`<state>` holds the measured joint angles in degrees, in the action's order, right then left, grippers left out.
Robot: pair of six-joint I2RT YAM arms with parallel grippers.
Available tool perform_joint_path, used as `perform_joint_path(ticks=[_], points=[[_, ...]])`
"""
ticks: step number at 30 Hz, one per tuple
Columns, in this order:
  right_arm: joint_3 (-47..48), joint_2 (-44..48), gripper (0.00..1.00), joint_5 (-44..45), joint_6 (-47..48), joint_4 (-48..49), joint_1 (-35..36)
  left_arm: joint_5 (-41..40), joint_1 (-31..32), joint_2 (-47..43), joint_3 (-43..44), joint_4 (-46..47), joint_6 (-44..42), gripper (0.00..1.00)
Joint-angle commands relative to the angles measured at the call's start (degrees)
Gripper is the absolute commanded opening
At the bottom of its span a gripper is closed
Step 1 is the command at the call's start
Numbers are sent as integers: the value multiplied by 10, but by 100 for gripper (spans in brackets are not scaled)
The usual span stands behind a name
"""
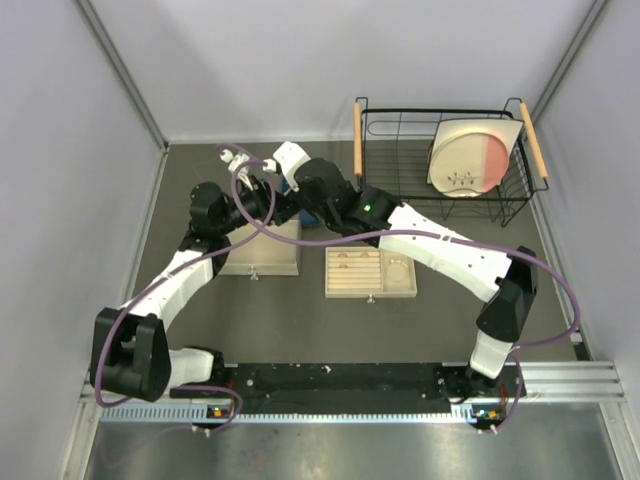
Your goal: Organize the mixed jewelry
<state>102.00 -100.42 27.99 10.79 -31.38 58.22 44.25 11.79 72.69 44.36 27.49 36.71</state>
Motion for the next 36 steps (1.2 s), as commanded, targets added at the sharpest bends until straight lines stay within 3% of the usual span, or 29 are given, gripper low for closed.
perform_joint_path(ticks=[1, 13, 25, 26, 27, 29, 36], points=[[35, -2, 0, 6, -24, 3, -3, -21, 15, 4, 10, 67, 20, 59], [36, -3, 0, -5, -34, -4, -3, -18, 23, 16, 13, 79, 31, 35], [35, -3, 0, -11, -38, -6, -3, -13, 34, 29, 24, 82, 33, 19], [35, -2, 0, -14, -38, -7, -3, -12, 34, 32, 25, 82, 32, 17], [34, -2, 0, -16, -39, -6, -3, -11, 35, 33, 25, 82, 32, 5], [35, -1, 0, -23, -40, -8, -3, -10, 36, 34, 27, 85, 36, 0], [18, 29, 0, -54, -35, -8, -6, 11, 34, 32, 27, 83, 19, 0]])
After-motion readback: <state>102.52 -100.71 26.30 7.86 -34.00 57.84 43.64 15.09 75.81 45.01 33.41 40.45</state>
